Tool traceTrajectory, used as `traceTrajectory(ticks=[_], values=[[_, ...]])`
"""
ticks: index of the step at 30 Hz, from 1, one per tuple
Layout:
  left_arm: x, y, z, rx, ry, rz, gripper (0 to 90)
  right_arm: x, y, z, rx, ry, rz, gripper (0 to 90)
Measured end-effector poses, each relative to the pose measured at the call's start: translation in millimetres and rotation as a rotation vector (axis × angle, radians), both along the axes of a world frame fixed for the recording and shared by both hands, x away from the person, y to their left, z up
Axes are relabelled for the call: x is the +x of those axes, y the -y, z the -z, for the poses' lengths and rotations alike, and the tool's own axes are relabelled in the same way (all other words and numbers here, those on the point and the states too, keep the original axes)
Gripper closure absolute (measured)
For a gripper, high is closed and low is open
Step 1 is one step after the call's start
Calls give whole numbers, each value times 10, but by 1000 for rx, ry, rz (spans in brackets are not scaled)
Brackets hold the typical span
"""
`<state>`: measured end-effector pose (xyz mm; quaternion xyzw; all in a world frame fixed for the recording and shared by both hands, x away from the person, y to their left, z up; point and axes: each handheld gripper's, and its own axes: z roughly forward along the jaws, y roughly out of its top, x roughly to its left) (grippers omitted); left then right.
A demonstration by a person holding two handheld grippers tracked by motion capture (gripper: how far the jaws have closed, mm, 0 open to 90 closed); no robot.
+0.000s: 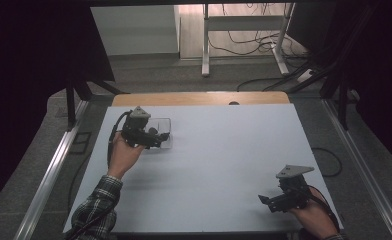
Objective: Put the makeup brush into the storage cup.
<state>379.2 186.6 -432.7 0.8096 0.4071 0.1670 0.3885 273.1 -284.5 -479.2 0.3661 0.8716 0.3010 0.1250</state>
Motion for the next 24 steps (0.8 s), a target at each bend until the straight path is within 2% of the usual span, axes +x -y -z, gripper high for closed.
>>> traceTrajectory(ticks=[14,24], values=[[-88,-1,22,-9,4,12,0,-2,-2,1,-3,1,0,0],[-143,-44,35,-32,7,11,0,-2,-4,2,-5,1,-1,0]])
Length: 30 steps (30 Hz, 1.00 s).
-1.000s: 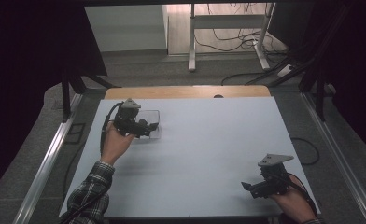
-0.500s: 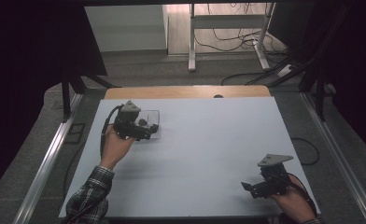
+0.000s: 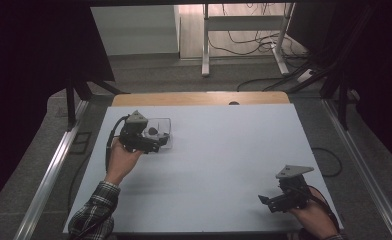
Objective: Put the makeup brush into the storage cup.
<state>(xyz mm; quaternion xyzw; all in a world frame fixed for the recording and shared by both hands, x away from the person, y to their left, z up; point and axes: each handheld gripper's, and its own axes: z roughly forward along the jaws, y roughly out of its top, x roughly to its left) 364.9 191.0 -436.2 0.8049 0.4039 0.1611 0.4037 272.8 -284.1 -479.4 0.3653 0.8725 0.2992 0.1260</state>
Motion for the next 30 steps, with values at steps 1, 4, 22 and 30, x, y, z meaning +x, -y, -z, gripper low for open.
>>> traceTrajectory(ticks=[1,4,22,30], values=[[-6,-4,1,-1,0,1,0,0,1,0,-1,0,-1,0],[-26,-15,11,-8,1,0,0,0,0,0,-1,0,0,0],[-147,-70,66,-51,24,-13,0,-2,0,-1,-3,0,-5,0],[-196,-109,127,-47,17,-24,2,-6,16,-22,16,6,-2,0]])
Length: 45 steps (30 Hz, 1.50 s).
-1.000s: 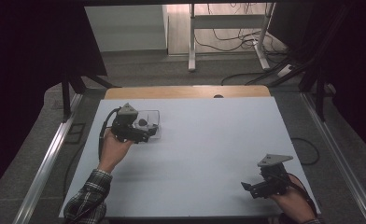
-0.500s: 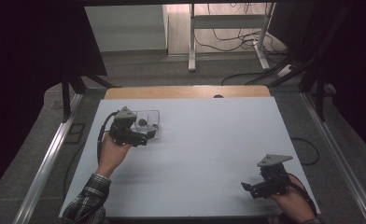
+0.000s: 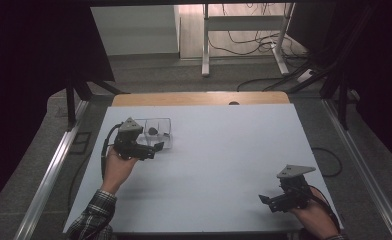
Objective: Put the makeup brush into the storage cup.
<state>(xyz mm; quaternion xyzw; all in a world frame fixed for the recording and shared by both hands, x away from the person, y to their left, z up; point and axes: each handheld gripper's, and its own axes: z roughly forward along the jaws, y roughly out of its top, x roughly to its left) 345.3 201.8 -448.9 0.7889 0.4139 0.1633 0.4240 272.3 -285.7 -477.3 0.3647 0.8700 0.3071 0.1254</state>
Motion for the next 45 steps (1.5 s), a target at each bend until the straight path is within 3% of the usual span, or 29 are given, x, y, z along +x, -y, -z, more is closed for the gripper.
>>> traceTrajectory(ticks=[16,45], values=[[-106,6,86,23,-2,10,2,16,21,-2,18,-1,9,0],[-350,-87,144,18,-20,1,5,34,65,-22,64,11,44,0]])
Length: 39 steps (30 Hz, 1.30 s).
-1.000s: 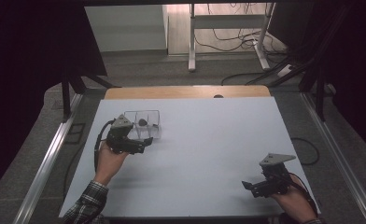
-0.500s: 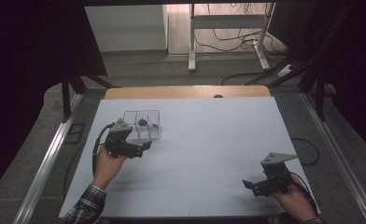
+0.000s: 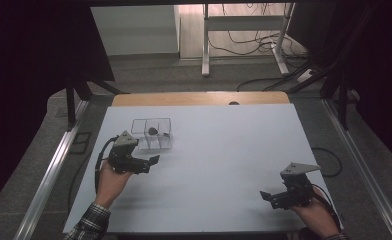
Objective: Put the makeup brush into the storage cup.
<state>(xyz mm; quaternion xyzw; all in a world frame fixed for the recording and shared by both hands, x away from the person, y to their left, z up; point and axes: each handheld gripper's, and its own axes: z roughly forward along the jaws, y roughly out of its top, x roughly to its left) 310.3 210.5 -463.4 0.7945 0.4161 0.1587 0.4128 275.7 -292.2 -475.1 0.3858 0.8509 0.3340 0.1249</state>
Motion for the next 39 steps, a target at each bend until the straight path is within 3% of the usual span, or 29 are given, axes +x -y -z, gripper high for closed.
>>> traceTrajectory(ticks=[8,18,25,39], values=[[-106,-45,23,-5,-2,0,5,20,40,-17,46,3,29,0],[-201,-71,46,-7,-7,1,5,21,63,-35,52,29,45,0],[-298,-128,69,-36,-7,4,5,29,92,-53,81,59,53,0],[-413,-194,84,-60,-5,-2,2,30,108,-61,88,72,62,0]])
